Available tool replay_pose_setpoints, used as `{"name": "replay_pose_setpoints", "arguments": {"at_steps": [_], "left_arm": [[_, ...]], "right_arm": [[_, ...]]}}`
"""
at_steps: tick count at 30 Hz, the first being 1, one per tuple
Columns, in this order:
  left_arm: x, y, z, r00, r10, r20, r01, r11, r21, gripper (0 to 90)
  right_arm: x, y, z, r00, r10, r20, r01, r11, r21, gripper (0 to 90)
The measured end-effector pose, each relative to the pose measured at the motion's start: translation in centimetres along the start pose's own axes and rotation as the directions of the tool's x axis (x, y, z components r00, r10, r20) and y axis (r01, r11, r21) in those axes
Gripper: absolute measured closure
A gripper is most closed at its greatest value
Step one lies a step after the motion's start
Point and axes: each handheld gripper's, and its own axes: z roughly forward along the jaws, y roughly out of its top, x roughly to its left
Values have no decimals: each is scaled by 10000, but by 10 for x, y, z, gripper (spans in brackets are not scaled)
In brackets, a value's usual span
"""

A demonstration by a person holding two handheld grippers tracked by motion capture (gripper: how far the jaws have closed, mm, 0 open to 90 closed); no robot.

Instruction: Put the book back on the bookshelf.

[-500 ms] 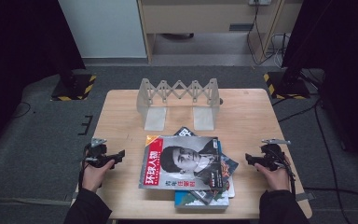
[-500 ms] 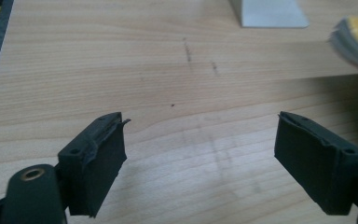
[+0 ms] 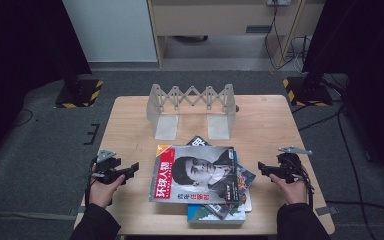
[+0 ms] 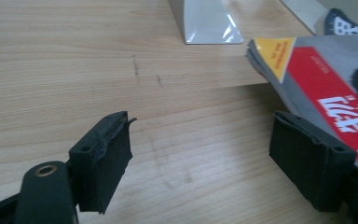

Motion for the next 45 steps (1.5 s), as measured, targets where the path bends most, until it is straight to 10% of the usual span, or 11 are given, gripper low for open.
{"name": "replay_pose_setpoints", "arguments": {"at_steps": [9, 23, 45], "left_arm": [[-25, 1, -6, 9963, 292, 805, -281, 9995, -155, 193], [-38, -9, -18, 9898, 488, 1341, -491, 9988, -8, 196], [-59, -16, -8, 9725, 565, 2258, -728, 9953, 646, 245]], "right_arm": [[14, 6, -18, 9990, 271, -344, -293, 9974, -662, 77], [51, 17, -27, 9936, -575, -973, 455, 9916, -1213, 78], [92, 5, -17, 9743, -1410, -1756, 1292, 9886, -771, 84]]}}
